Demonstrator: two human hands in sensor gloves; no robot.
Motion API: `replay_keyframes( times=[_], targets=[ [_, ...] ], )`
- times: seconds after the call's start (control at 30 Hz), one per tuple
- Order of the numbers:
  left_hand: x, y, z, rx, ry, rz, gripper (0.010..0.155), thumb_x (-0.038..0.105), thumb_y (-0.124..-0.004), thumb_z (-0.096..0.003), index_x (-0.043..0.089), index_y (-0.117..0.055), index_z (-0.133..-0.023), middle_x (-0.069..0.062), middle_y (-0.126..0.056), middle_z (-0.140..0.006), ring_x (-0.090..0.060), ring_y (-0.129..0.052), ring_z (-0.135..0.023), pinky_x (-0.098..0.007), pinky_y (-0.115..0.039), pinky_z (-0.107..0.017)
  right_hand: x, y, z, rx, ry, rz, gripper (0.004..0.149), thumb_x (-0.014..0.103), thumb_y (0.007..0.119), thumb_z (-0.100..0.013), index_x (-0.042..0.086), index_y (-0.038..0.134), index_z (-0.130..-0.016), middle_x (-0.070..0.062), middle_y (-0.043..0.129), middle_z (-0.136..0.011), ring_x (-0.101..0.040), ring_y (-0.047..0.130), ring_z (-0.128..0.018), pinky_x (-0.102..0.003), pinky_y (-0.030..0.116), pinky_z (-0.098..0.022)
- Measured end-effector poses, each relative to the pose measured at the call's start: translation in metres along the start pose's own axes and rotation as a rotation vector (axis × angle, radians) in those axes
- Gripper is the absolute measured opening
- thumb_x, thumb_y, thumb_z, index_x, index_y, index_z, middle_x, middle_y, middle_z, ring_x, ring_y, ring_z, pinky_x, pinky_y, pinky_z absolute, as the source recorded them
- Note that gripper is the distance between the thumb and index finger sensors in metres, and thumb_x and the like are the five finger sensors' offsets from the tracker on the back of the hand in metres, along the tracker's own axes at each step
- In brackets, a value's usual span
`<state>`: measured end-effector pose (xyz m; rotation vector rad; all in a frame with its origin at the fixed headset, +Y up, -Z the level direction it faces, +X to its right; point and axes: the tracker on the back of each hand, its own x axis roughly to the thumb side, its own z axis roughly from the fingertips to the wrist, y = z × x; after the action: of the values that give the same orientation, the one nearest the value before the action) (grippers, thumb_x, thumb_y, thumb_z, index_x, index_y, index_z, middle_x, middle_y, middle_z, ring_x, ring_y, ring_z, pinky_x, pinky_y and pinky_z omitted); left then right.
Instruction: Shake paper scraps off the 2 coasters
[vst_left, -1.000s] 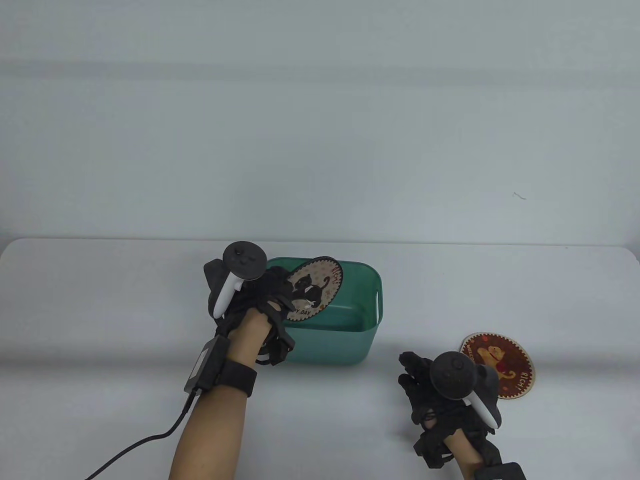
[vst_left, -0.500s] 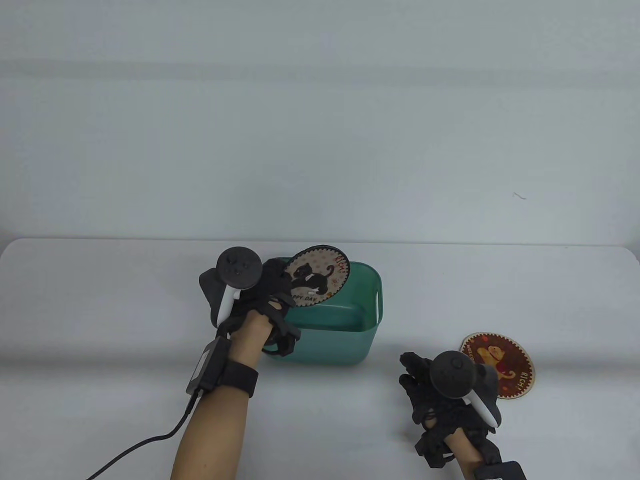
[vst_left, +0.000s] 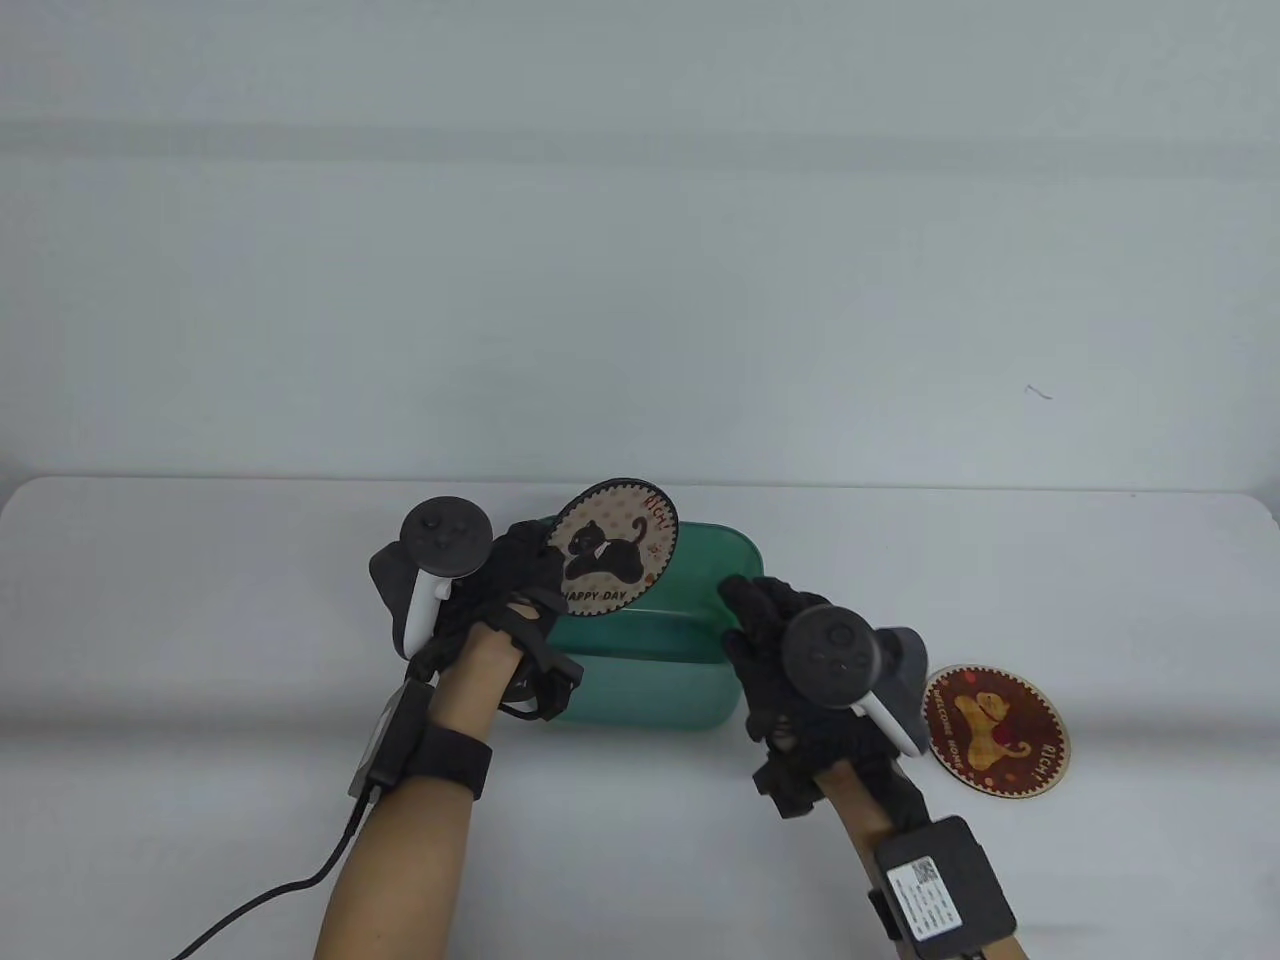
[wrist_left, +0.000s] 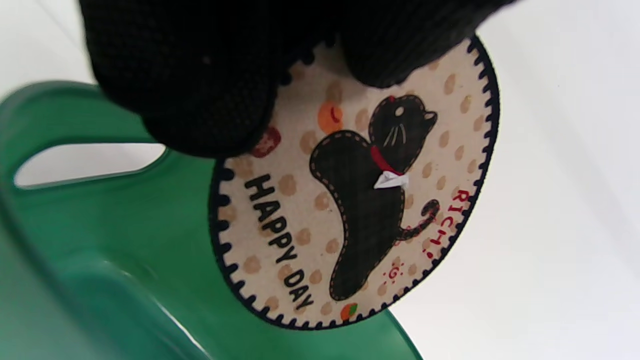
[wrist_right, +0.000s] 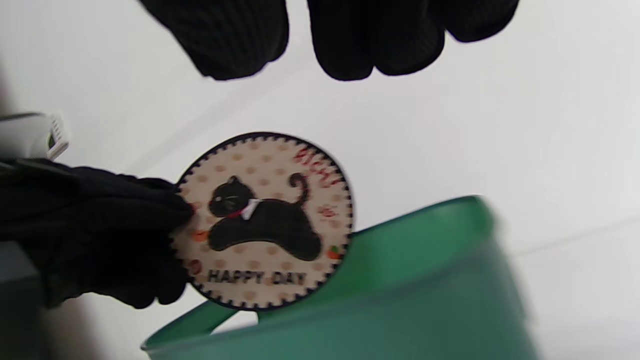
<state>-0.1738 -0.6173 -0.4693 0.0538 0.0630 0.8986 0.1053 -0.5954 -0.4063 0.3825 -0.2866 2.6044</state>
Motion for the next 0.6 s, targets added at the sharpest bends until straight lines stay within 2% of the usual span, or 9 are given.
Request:
replay_keyframes(
  times=[0.1,0.2,0.33,0.37,0.4,0.43,0.47,0.53,0.6],
  targets=[
    [-0.001,-0.001,0.001,-0.008,-0.009,0.019,0.041,0.029,-0.079,-0.0467,0.012,-0.074,-0.084,-0.016,-0.087,-0.074,-0.036,-0.099,-0.048,-0.038,-0.088,-0.033,0.026,0.014,-0.031,0.084,0.023,0.079,0.055,0.037,0.071,-0.047,0.044,0.044,-0.094,-0.006,0.049,-0.102,-0.029,0.056,-0.090,-0.048,0.049,-0.067],
    [0.001,-0.004,0.002,-0.020,-0.034,0.032,0.041,0.029,-0.079,-0.0467,0.012,-0.074,-0.084,-0.016,-0.087,-0.074,-0.036,-0.099,-0.048,-0.038,-0.089,-0.033,0.037,0.035,-0.051,0.140,0.037,0.102,0.059,0.038,0.071,-0.047,0.049,0.037,-0.094,-0.004,0.047,-0.103,-0.029,0.053,-0.092,-0.048,0.047,-0.068],
    [0.004,-0.007,0.002,-0.034,-0.068,0.049,0.041,0.029,-0.079,-0.0466,0.012,-0.074,-0.084,-0.016,-0.087,-0.074,-0.036,-0.099,-0.048,-0.038,-0.088,-0.033,0.031,0.059,-0.063,0.094,0.043,0.123,0.068,0.038,0.071,-0.046,0.054,0.022,-0.091,-0.003,0.053,-0.100,-0.027,0.058,-0.088,-0.047,0.048,-0.068],
    [0.003,-0.007,0.001,-0.033,-0.068,0.044,0.041,0.029,-0.079,-0.0467,0.012,-0.074,-0.084,-0.016,-0.086,-0.075,-0.036,-0.099,-0.049,-0.038,-0.088,-0.033,0.027,0.064,-0.066,0.131,0.064,0.181,0.068,0.038,0.072,-0.046,0.053,0.024,-0.092,-0.004,0.055,-0.099,-0.027,0.059,-0.087,-0.048,0.048,-0.067],
    [0.003,-0.007,0.001,-0.025,-0.063,0.039,0.041,0.029,-0.079,-0.0467,0.012,-0.074,-0.084,-0.016,-0.086,-0.075,-0.036,-0.099,-0.049,-0.039,-0.088,-0.034,0.023,0.068,-0.068,0.175,0.085,0.244,0.060,0.038,0.072,-0.046,0.047,0.037,-0.094,-0.005,0.059,-0.096,-0.029,0.060,-0.085,-0.049,0.049,-0.066],
    [0.002,-0.006,0.000,-0.023,-0.053,0.030,0.042,0.030,-0.079,-0.0469,0.012,-0.074,-0.084,-0.015,-0.086,-0.076,-0.036,-0.099,-0.050,-0.038,-0.088,-0.034,0.019,0.070,-0.071,0.239,0.129,0.340,0.047,0.038,0.072,-0.046,0.035,0.060,-0.091,-0.006,0.062,-0.094,-0.029,0.060,-0.084,-0.049,0.049,-0.066],
    [0.000,-0.006,-0.001,-0.021,-0.042,0.032,0.042,0.029,-0.079,-0.0468,0.012,-0.074,-0.084,-0.015,-0.086,-0.076,-0.036,-0.098,-0.050,-0.039,-0.088,-0.034,0.015,0.071,-0.072,0.281,0.152,0.413,0.042,0.039,0.071,-0.045,0.033,0.067,-0.086,-0.004,0.064,-0.093,-0.028,0.060,-0.084,-0.048,0.050,-0.066],
    [-0.005,-0.006,-0.004,-0.023,-0.023,0.041,0.042,0.029,-0.079,-0.0470,0.013,-0.073,-0.085,-0.015,-0.085,-0.076,-0.037,-0.098,-0.051,-0.039,-0.088,-0.035,0.010,0.065,-0.071,0.212,0.133,0.356,0.040,0.037,0.073,-0.044,0.028,0.070,-0.083,-0.005,0.068,-0.090,-0.028,0.063,-0.082,-0.049,0.051,-0.065],
    [-0.010,-0.006,-0.006,-0.019,-0.010,0.066,0.042,0.029,-0.078,-0.0471,0.012,-0.073,-0.085,-0.016,-0.085,-0.076,-0.037,-0.098,-0.051,-0.039,-0.088,-0.035,0.008,0.060,-0.070,0.200,0.133,0.315,0.040,0.037,0.073,-0.044,0.027,0.071,-0.083,-0.006,0.069,-0.090,-0.029,0.064,-0.082,-0.049,0.051,-0.065]
  ],
)
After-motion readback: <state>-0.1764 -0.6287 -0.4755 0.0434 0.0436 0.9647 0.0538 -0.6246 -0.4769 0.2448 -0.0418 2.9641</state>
